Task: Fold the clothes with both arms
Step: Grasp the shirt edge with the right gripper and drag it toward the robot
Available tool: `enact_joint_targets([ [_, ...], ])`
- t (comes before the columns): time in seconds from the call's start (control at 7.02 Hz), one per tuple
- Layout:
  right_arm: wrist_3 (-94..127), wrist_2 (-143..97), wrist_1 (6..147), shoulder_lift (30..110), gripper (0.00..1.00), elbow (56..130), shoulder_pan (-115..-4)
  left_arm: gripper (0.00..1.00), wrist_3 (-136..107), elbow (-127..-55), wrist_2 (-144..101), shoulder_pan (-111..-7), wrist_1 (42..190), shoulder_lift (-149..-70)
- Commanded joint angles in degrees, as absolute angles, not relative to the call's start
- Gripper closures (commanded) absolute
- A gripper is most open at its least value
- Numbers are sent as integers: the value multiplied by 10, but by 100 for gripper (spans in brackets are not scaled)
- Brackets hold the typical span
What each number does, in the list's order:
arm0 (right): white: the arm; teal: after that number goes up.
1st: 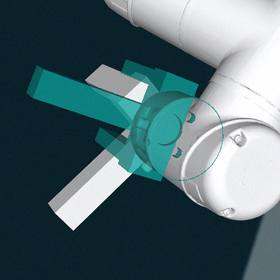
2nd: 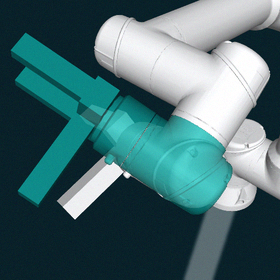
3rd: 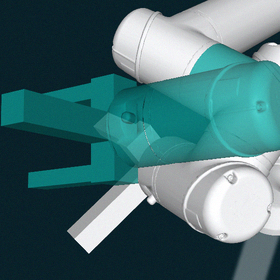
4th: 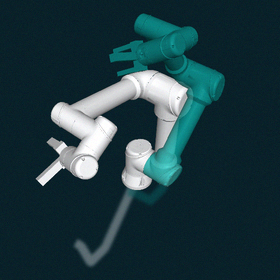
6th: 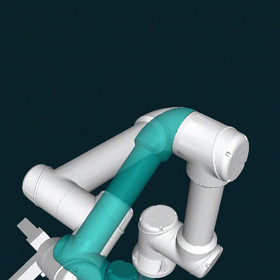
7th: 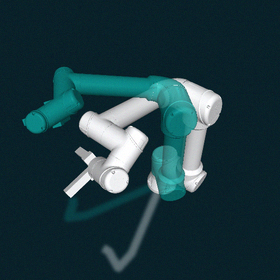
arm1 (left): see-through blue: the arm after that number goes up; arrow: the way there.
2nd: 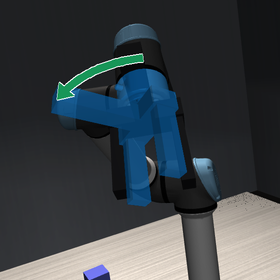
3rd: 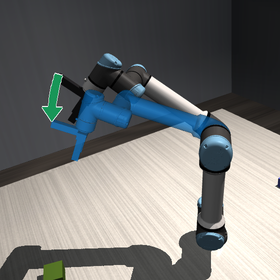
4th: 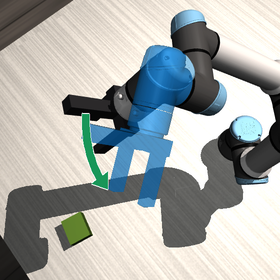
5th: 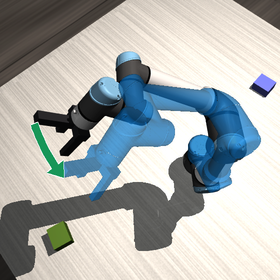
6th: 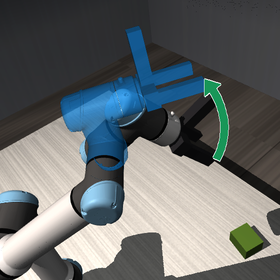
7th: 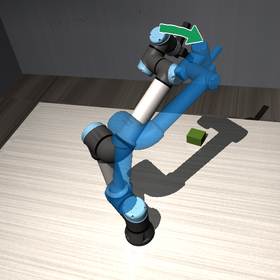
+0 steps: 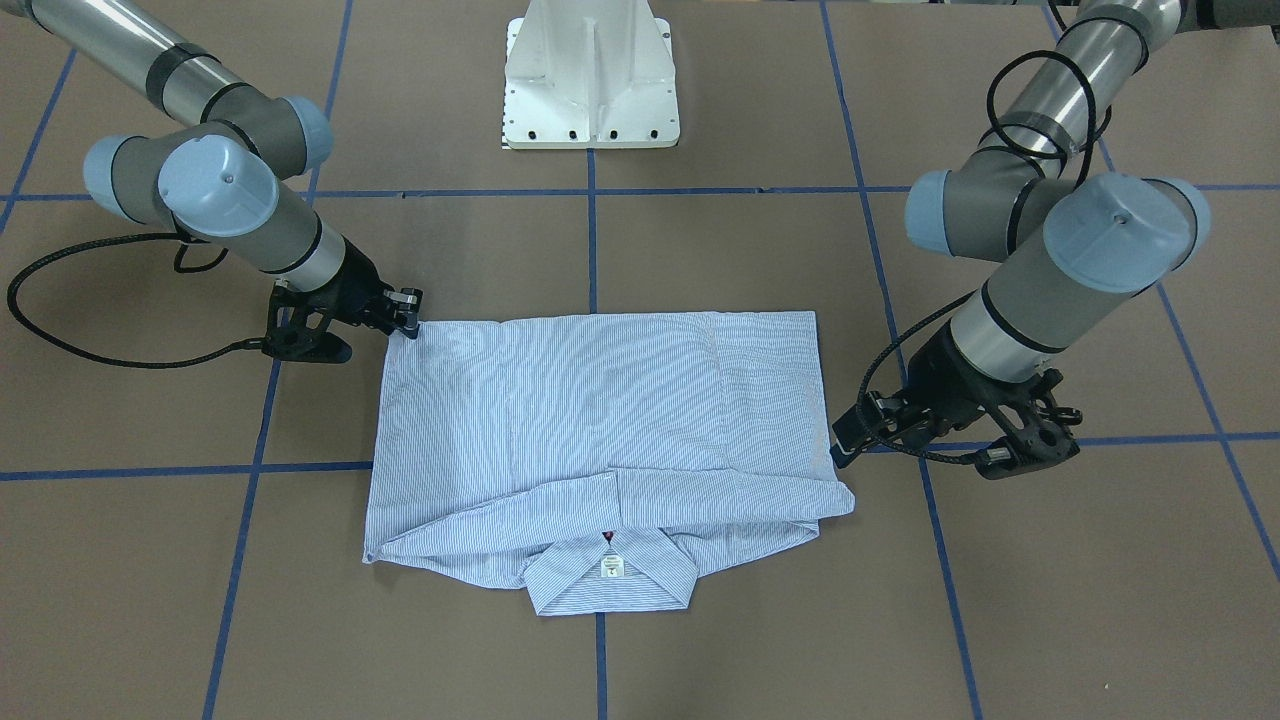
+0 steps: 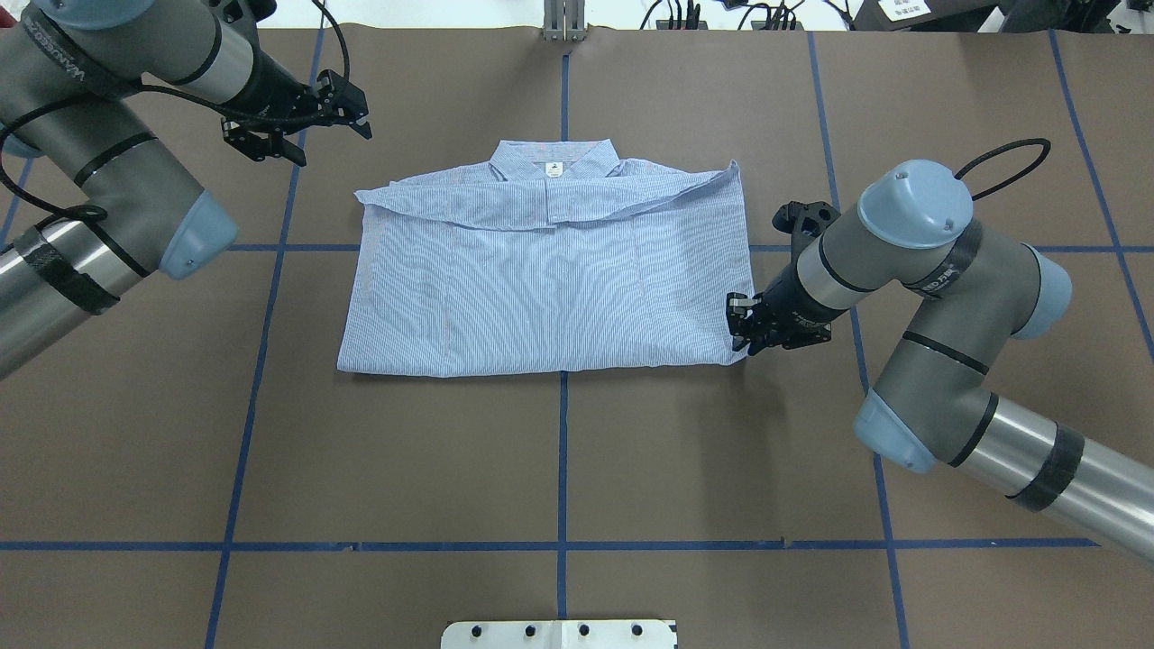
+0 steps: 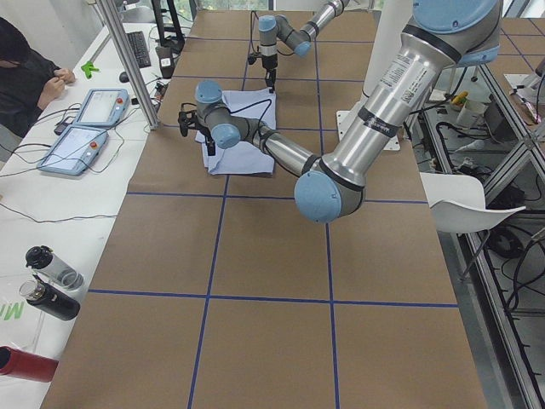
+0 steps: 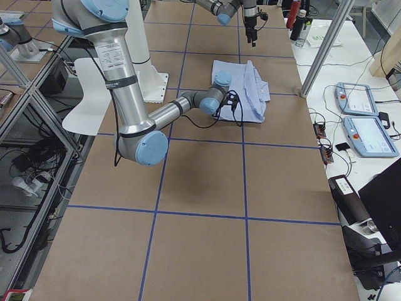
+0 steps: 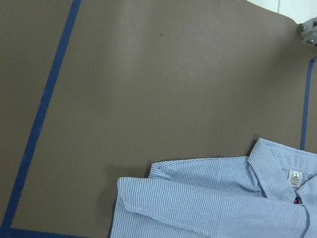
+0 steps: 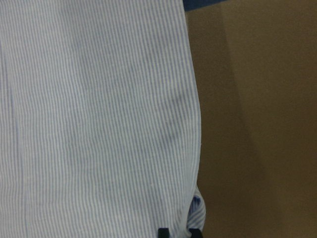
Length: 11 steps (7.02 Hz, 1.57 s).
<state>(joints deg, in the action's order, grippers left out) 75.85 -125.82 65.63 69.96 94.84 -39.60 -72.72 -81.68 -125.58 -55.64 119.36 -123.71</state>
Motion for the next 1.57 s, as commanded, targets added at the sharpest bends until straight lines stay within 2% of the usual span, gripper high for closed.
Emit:
enact_joint_targets([
  [0.0, 758, -1260, 657, 703, 100, 961, -396, 1, -729, -816, -1256, -556, 1194, -1237],
  [0.28, 756, -1278, 652, 754, 100, 1019, -396, 1, -736, -816, -1255, -556, 1194, -1238],
  [0.57, 756, -1298, 638, 887, 100, 1158, -346, 1, -739, -818, -1255, -556, 1194, -1237],
  [1.28, 766, -1298, 638, 1001, 100, 1239, -189, 1, -739, -828, -1237, -554, 1196, -1232],
  [1.42, 766, -1299, 638, 1002, 85, 1239, -183, 1, -739, -831, -1237, -551, 1196, -1232],
])
